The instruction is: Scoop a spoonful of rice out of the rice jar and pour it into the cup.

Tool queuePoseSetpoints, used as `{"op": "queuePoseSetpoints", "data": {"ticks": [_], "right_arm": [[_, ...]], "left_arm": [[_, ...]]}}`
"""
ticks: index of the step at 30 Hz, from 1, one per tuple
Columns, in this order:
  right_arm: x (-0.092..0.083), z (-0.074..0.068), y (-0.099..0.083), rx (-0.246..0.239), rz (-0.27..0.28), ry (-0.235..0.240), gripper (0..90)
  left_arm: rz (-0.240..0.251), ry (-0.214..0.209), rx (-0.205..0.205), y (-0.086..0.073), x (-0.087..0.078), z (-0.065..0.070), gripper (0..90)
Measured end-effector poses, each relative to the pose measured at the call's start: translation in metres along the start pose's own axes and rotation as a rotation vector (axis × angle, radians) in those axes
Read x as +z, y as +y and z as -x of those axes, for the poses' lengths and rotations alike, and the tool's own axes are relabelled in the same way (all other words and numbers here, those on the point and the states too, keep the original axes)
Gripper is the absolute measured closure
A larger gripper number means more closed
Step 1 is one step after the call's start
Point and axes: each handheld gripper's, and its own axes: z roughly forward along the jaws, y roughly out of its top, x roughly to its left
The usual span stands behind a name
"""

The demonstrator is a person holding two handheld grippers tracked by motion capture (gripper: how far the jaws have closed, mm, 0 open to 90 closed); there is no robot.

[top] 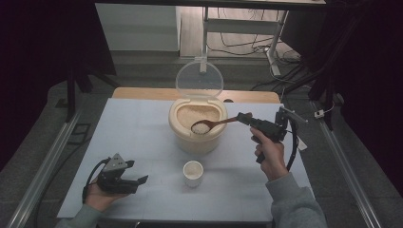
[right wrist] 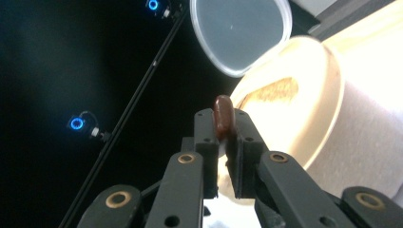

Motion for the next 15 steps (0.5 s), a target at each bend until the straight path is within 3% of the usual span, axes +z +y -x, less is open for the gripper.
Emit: {"op": "queuePoseSetpoints", "data": {"ticks": [9, 15], "right_arm": [[-0.003, 0.006, -0.023, 0.007, -0.069, 0.023, 83.0], [-0.005, 0.014, -0.036, 0.018, -0.1, 0.014, 83.0]], "left_arm": [[-0.003, 0.002, -0.005, 0.0, 0.001, -0.001, 19.7], [-0.007, 0.003, -0.005, -0.001, 0.001, -0.001, 19.7]]}}
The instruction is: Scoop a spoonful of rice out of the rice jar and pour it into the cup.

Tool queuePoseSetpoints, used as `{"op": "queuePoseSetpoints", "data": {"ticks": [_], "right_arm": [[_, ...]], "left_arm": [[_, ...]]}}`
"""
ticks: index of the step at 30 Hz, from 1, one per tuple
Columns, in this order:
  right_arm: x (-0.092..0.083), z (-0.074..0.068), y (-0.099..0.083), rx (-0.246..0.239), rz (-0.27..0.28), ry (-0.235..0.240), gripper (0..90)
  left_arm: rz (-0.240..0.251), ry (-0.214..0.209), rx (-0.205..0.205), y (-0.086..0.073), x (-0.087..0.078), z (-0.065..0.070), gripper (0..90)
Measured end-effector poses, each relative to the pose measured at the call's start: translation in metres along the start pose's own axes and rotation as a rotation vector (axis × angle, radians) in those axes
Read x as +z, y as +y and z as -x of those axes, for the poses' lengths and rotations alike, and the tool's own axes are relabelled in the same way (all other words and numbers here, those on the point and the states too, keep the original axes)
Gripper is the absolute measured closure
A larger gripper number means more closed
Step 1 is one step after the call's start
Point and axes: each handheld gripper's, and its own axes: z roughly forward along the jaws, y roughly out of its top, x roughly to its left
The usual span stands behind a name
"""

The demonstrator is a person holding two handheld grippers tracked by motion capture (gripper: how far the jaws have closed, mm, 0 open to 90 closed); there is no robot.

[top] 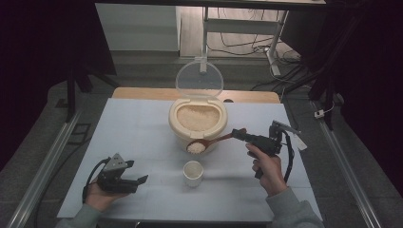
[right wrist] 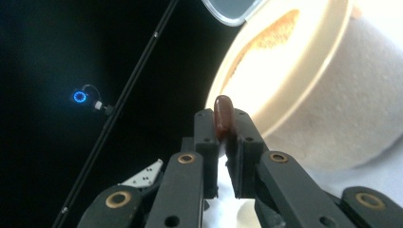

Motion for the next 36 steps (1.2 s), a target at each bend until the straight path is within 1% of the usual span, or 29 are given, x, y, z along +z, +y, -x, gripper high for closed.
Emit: {"op": "queuePoseSetpoints", "data": {"ticks": [7, 12, 18, 26, 32, 34, 36], "right_arm": [[0.002, 0.009, -0.01, -0.022, -0.038, -0.034, 83.0], [0.005, 0.01, -0.016, -0.07, -0.058, -0.062, 83.0], [0.008, 0.008, -0.018, -0.125, -0.074, -0.097, 83.1], [0.01, 0.005, -0.021, -0.188, -0.085, -0.124, 83.0], [0.011, -0.002, -0.023, -0.279, -0.089, -0.145, 83.0], [0.012, -0.004, -0.023, -0.298, -0.09, -0.136, 83.0], [0.013, -0.007, -0.024, -0.33, -0.09, -0.136, 83.0]], "left_arm": [[0.0, 0.0, -0.001, 0.0, 0.0, 0.0, 19.7], [-0.001, 0.001, -0.002, -0.001, 0.0, 0.0, 19.7], [-0.002, 0.0, -0.003, -0.001, 0.0, 0.0, 19.7], [-0.003, 0.0, -0.001, -0.001, 0.0, 0.0, 19.6], [-0.005, 0.0, 0.0, -0.001, 0.001, 0.0, 19.6], [-0.005, 0.0, 0.001, -0.001, 0.001, 0.0, 19.6], [-0.004, 0.0, 0.001, -0.001, 0.001, 0.0, 19.6]]}}
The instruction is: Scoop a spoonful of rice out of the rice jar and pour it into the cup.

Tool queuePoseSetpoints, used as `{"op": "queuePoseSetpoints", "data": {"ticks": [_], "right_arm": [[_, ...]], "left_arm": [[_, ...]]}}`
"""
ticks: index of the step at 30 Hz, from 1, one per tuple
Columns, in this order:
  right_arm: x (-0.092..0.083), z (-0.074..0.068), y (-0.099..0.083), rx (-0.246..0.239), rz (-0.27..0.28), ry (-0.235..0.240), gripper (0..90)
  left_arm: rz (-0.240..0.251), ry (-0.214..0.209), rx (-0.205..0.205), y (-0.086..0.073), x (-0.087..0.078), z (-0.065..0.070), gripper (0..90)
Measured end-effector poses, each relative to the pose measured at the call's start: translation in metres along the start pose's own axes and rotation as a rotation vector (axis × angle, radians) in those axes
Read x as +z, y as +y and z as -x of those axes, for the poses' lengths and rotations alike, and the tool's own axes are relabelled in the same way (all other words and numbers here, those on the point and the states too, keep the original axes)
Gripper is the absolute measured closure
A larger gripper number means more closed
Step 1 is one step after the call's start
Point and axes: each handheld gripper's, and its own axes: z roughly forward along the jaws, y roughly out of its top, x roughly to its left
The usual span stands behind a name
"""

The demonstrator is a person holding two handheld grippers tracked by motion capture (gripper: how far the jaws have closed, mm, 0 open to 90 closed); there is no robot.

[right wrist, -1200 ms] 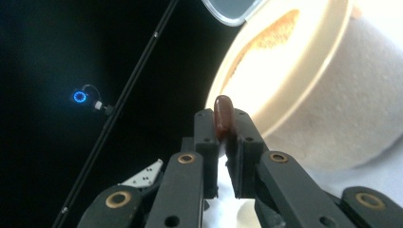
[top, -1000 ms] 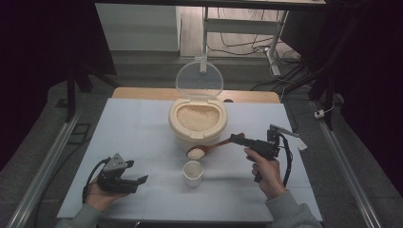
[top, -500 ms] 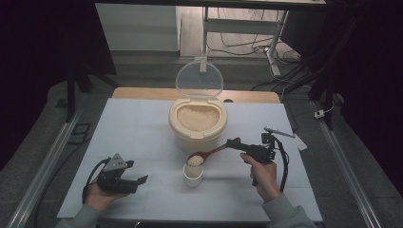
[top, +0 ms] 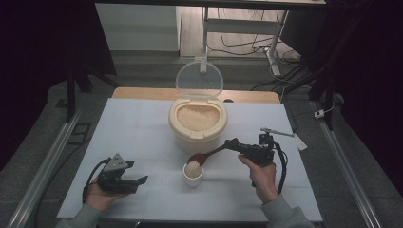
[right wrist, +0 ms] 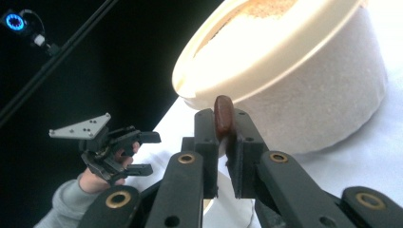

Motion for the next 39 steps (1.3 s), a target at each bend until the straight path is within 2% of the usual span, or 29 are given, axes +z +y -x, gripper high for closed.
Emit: {"op": "queuePoseSetpoints", "data": {"ticks": [5, 9, 12, 25, 39], "right_arm": [[-0.001, -0.01, 0.0, -0.097, 0.01, -0.009, 83.0], [-0.003, -0.016, -0.001, -0.152, 0.016, -0.015, 83.0], [-0.004, -0.018, -0.001, -0.174, 0.018, -0.009, 83.0], [-0.01, -0.016, -0.001, -0.173, 0.041, 0.005, 83.0], [-0.03, -0.021, 0.007, -0.229, 0.065, -0.005, 83.0]], "left_arm": [[0.0, 0.001, -0.001, 0.0, 0.0, 0.0, 19.6], [-0.001, 0.002, -0.001, 0.0, 0.0, 0.0, 19.7], [-0.001, 0.002, 0.0, 0.0, 0.0, 0.0, 19.6], [0.002, 0.003, -0.001, 0.0, 0.0, -0.001, 19.7], [0.002, 0.003, -0.003, -0.001, 0.0, -0.001, 19.6]]}}
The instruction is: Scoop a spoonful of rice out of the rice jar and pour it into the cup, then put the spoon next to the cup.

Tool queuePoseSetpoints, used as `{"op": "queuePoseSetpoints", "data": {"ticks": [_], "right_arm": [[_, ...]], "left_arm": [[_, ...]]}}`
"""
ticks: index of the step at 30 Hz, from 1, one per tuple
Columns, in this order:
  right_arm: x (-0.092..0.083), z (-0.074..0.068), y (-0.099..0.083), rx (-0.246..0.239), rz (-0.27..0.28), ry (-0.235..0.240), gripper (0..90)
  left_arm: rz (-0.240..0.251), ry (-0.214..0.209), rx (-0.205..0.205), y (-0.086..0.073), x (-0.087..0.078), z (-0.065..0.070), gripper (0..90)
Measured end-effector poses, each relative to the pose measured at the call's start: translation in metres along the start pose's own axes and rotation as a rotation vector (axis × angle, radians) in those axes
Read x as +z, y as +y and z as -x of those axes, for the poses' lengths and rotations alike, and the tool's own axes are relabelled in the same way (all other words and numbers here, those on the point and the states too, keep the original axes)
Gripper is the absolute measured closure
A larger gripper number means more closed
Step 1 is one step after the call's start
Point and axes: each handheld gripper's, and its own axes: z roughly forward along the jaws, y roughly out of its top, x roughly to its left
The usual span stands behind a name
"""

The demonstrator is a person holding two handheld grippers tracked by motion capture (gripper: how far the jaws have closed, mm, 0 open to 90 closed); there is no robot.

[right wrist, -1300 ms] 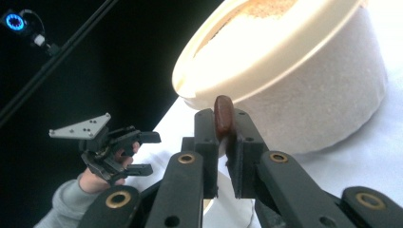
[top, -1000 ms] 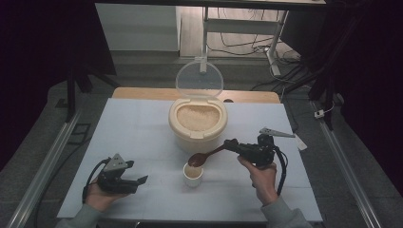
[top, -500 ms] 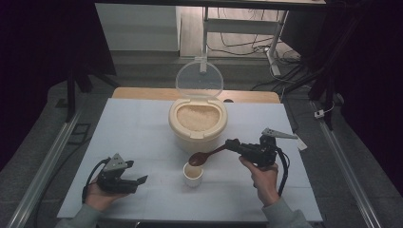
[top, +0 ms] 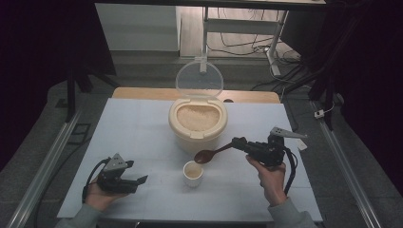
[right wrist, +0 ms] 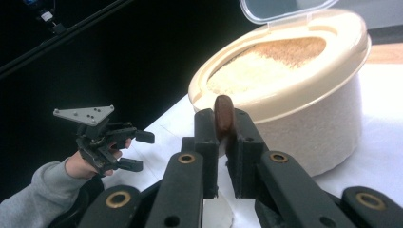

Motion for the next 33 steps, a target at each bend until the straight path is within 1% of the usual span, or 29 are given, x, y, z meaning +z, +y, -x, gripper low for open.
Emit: {"op": "queuePoseSetpoints", "data": {"ticks": [4, 7, 8, 10, 13, 17, 21, 22, 24, 27, 29, 33], "right_arm": [[-0.016, -0.003, 0.009, -0.037, 0.014, -0.018, 83.0], [-0.03, -0.003, 0.016, -0.06, 0.005, -0.035, 83.0], [-0.035, -0.003, 0.019, -0.066, -0.003, -0.041, 83.0], [-0.042, -0.001, 0.023, -0.062, -0.03, -0.043, 83.0], [-0.046, 0.003, 0.025, -0.057, -0.093, -0.039, 83.0], [-0.039, 0.005, 0.021, -0.041, -0.222, -0.014, 82.9], [-0.023, 0.005, 0.012, -0.037, -0.349, 0.012, 82.9], [-0.02, 0.005, 0.011, -0.039, -0.371, 0.015, 82.9], [-0.011, 0.006, 0.008, -0.031, -0.434, 0.036, 82.9], [0.0, 0.006, 0.005, -0.031, -0.498, 0.054, 83.0], [0.008, 0.006, 0.003, -0.021, -0.538, 0.066, 82.9], [0.023, 0.006, -0.003, -0.019, -0.579, 0.069, 82.7]], "left_arm": [[-0.001, 0.0, 0.002, 0.0, 0.0, 0.0, 19.7], [-0.001, 0.0, 0.003, 0.0, 0.0, 0.0, 19.7], [-0.002, -0.001, 0.004, 0.0, 0.0, 0.0, 19.7], [-0.004, -0.002, 0.002, 0.0, 0.001, 0.0, 19.6], [-0.005, -0.001, 0.004, 0.0, 0.001, 0.0, 19.7], [-0.002, -0.001, 0.001, 0.0, 0.001, 0.0, 19.6], [-0.008, -0.001, 0.006, 0.0, 0.001, 0.0, 19.6], [-0.01, -0.002, 0.007, 0.0, 0.001, 0.0, 19.6], [-0.011, -0.003, 0.007, 0.0, 0.001, 0.0, 19.6], [-0.011, -0.003, 0.006, 0.0, 0.001, 0.0, 19.6], [-0.012, -0.004, 0.008, 0.0, 0.002, 0.0, 19.6], [-0.016, -0.005, 0.012, 0.0, 0.002, 0.0, 19.6]]}}
